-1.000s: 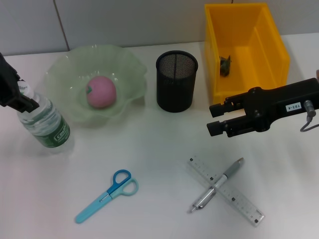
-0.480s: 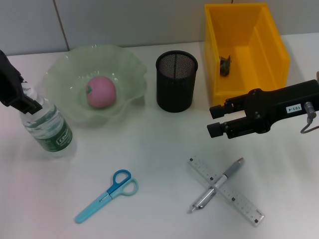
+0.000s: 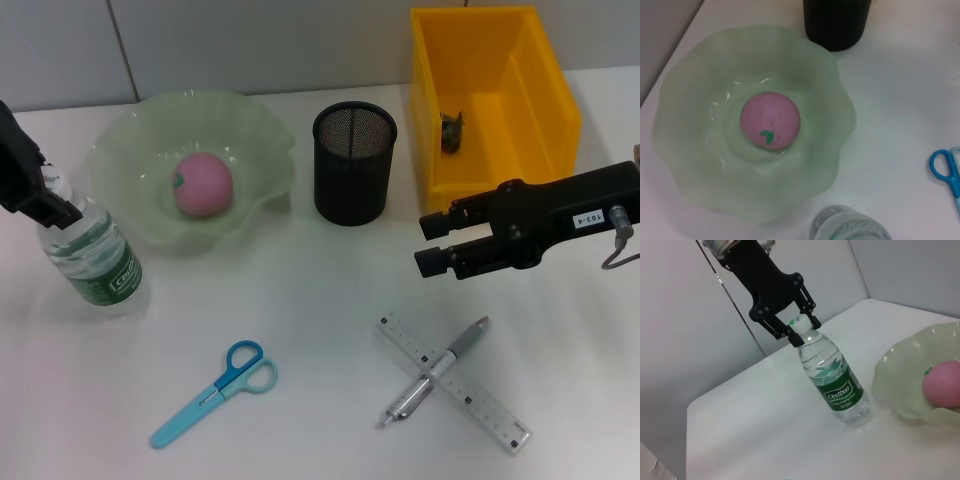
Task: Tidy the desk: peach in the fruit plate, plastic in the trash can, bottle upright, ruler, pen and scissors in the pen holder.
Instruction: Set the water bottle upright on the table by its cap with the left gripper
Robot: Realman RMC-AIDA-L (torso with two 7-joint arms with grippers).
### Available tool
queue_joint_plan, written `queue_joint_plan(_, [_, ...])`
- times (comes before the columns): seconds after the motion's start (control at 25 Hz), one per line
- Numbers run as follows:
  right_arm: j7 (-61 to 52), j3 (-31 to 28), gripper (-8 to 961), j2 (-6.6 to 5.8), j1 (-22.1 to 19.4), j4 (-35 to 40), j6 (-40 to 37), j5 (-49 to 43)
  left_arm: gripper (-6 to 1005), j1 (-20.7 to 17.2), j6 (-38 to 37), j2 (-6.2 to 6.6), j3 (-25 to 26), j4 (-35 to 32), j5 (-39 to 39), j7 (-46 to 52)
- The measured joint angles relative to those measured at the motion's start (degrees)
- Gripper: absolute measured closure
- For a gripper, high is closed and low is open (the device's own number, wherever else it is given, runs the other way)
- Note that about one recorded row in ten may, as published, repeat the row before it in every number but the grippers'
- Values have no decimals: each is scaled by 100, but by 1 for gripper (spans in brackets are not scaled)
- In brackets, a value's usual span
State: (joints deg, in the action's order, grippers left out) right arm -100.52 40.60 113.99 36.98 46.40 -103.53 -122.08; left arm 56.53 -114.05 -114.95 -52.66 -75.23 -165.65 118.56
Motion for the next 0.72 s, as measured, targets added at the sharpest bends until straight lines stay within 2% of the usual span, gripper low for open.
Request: queue_joint_plan(0.72, [-11, -18, 295, 17, -7, -8, 0, 0, 500, 54, 90, -9, -26, 132, -1, -15])
